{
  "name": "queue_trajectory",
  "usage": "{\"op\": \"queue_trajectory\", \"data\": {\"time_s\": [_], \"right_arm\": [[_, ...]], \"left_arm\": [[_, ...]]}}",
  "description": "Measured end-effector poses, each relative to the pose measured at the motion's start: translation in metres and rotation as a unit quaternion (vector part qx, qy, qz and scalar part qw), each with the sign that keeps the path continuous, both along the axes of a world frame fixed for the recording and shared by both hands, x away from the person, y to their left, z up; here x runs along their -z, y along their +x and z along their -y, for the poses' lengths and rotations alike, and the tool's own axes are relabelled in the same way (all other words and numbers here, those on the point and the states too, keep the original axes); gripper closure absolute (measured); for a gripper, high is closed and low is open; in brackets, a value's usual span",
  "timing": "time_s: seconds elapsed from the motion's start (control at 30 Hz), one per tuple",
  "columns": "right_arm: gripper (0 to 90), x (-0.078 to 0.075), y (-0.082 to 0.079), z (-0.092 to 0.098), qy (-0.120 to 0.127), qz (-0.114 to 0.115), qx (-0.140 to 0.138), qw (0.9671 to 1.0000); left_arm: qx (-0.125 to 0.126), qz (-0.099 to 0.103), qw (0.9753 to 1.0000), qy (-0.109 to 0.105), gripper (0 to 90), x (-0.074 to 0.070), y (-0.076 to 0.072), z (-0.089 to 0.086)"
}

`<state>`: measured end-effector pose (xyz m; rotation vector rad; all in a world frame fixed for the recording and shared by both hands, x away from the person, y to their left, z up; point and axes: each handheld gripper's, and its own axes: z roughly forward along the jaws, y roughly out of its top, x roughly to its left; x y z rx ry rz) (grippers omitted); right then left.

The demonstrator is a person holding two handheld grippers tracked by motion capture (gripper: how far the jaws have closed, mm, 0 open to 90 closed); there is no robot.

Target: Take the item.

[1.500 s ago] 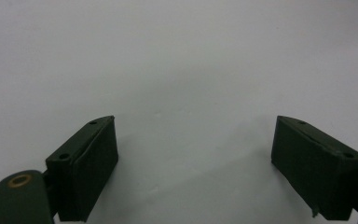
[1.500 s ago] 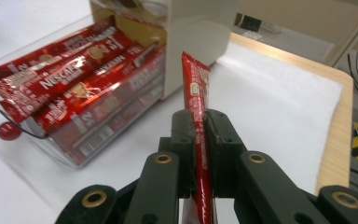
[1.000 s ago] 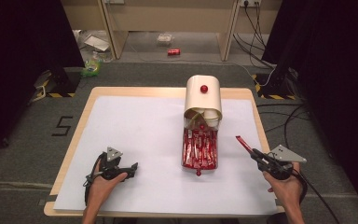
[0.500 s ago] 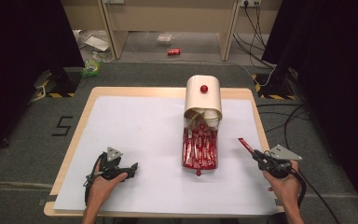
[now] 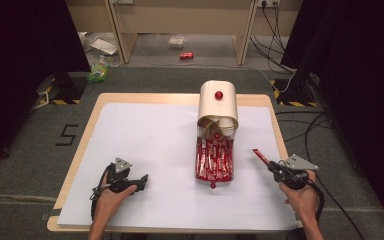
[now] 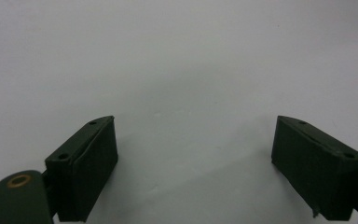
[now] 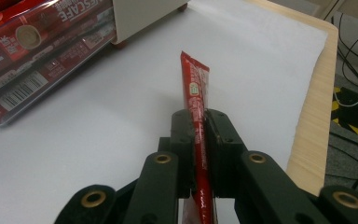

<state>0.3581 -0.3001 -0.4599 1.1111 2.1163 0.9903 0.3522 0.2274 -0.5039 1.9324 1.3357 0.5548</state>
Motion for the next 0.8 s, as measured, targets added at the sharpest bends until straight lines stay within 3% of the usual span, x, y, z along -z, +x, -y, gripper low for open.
{"op": "queue_trajectory", "data": {"time_s": [0.8], "right_arm": [[81.8,0.012,0.010,-0.001,-0.013,-0.026,-0.004,0.9996]], "left_arm": [[0.000,0.000,1.0000,0.002,13.6,0.000,0.000,0.000]]}}
